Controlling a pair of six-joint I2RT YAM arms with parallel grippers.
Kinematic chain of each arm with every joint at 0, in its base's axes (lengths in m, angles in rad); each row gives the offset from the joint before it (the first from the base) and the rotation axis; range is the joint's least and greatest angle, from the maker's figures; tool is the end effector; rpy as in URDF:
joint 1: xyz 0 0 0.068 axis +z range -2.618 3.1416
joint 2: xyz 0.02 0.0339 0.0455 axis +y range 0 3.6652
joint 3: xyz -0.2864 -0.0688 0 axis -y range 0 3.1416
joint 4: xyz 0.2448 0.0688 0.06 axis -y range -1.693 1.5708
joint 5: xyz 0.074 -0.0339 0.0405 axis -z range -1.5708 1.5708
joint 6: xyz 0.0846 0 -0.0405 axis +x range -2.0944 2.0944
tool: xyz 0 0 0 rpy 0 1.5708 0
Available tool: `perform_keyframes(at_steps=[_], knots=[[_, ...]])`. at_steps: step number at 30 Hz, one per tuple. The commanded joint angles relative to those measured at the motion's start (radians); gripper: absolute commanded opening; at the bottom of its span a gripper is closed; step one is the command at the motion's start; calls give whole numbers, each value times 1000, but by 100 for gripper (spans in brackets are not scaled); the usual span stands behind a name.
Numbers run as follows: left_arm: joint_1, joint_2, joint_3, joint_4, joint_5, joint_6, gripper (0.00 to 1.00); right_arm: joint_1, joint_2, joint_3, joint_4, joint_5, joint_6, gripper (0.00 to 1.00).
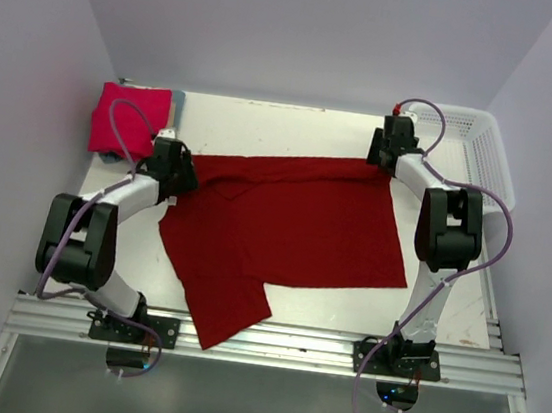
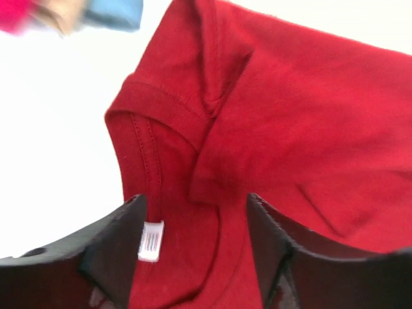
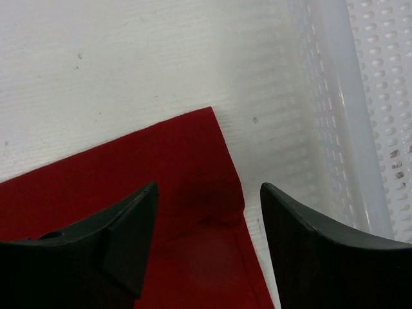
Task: Fold and stack the t-shirts
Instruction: Fold the tshirt
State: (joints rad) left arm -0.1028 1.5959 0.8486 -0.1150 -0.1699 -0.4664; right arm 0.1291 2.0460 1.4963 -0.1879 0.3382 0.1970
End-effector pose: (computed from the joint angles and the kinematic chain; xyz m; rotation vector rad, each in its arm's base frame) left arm 0.3496 -0.0217 0.1579 -0.5116 2.3624 -0.0534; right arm 0.5044 0.0372 0.1880 0.2475 2.2538 -0.2185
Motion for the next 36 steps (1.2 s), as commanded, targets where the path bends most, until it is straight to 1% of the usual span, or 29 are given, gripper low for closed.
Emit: perform_keyframes(at_steps=[1, 5, 8, 11, 12, 14, 15, 16, 18, 23, 26, 29, 31, 36], knots=[[-21, -145, -10, 63, -43, -2, 71, 10, -84, -7, -4, -13, 21, 70], [-61, -238, 9, 25, -28, 15, 73, 35, -181, -56, -7, 4, 18, 75], [-101, -274, 21, 20, 50, 57, 74, 66, -268, -105, -16, 7, 18, 75], [-144, -258, 36, 14, 130, 95, 74, 134, -355, -163, -25, -1, 19, 72], [-153, -234, 41, 15, 177, 116, 73, 145, -374, -180, -31, -17, 30, 68], [-190, -197, 72, -8, 214, 150, 73, 165, -429, -237, -33, -48, 67, 65], [-205, -147, 87, -26, 214, 188, 71, 171, -444, -254, -35, -59, 82, 60], [-219, -122, 102, -61, 213, 205, 70, 176, -460, -271, -36, -74, 88, 57], [-253, -59, 135, -74, 222, 244, 68, 194, -500, -307, -45, -80, 99, 51], [-305, 55, 224, -152, 211, 321, 64, 207, -566, -360, -56, -94, 110, 42], [-333, 110, 274, -186, 175, 363, 62, 207, -595, -381, -53, -99, 113, 38], [-348, 128, 302, -192, 142, 393, 61, 207, -604, -387, -51, -97, 110, 36], [-350, 157, 319, -213, 116, 408, 60, 207, -606, -390, -51, -97, 113, 35], [-350, 219, 366, -244, 53, 419, 52, 207, -609, -412, -39, -93, 116, 32]])
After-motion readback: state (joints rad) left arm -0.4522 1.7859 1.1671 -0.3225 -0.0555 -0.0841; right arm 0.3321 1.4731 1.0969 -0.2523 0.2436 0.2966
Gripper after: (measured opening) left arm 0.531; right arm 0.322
